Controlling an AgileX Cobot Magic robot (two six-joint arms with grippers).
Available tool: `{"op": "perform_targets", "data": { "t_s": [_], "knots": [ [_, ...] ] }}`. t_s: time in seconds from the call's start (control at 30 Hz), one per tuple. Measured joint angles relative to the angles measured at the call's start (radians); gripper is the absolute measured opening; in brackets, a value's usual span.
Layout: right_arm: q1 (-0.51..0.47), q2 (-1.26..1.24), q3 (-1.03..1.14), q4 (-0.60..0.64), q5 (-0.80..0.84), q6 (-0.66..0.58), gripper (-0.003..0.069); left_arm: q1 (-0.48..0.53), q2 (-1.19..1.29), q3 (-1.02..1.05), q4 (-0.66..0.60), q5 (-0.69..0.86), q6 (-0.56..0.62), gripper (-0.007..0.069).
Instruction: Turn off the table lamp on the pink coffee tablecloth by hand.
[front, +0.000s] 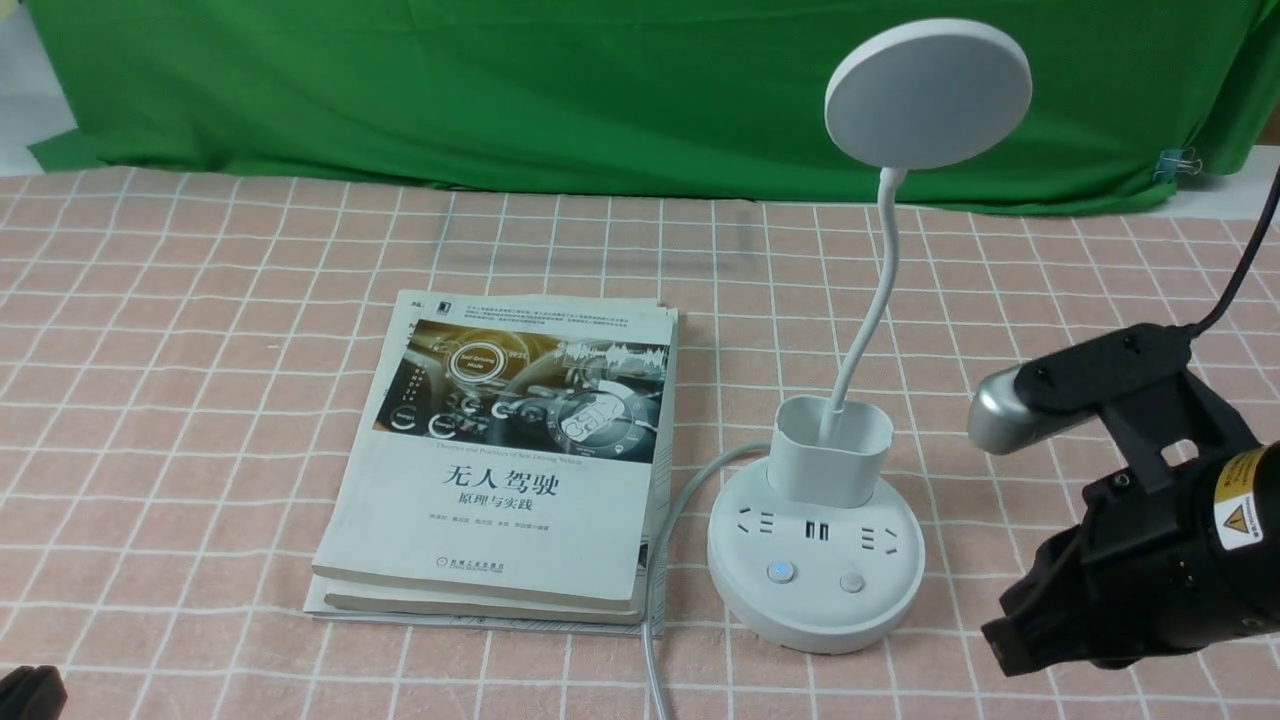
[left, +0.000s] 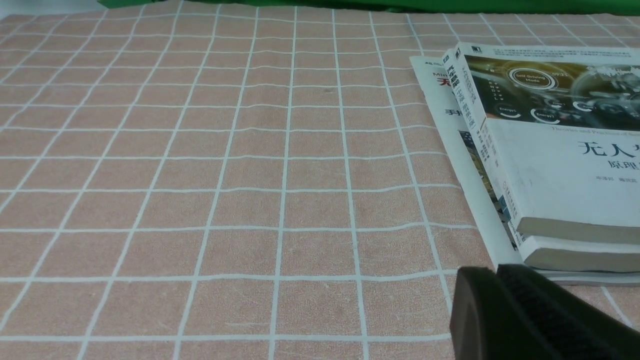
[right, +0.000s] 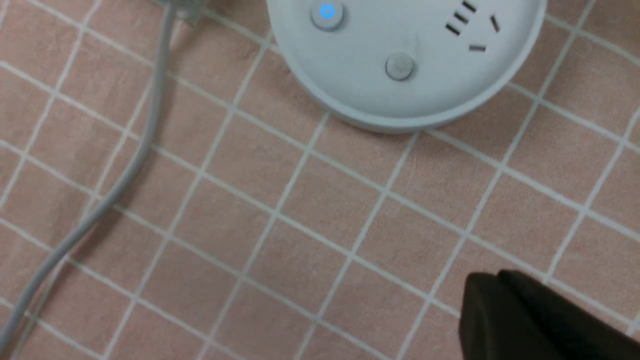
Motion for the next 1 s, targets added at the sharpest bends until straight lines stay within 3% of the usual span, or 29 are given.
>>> {"op": "perform_targets", "data": {
  "t_s": [0.43,0.53,0.7,0.77,1.0],
  "knots": [
    [-0.003,-0.083,0.040,-0.074,-0.192,-0.001,0.0036,0.000,0.000,0.000,0.000,0.000,0.000,0.0006],
    [-0.053,-0.196,0.111,-0.091,-0.213,-0.001,0.0036,0.001,0.000,0.000,-0.001,0.000,0.000,0.0006],
    [-0.226,-0.447,0.317,-0.093,-0.287,-0.001,0.0036,0.001,0.000,0.000,-0.001,0.000,0.000,0.0006],
    [-0.346,-0.621,0.471,-0.094,-0.380,-0.001,0.0036,0.001,0.000,0.000,-0.001,0.000,0.000,0.0006],
    [-0.518,-0.979,0.756,-0.095,-0.496,-0.001,0.0036,0.001,0.000,0.000,-0.001,0.000,0.000,0.0006]
  ]
}}
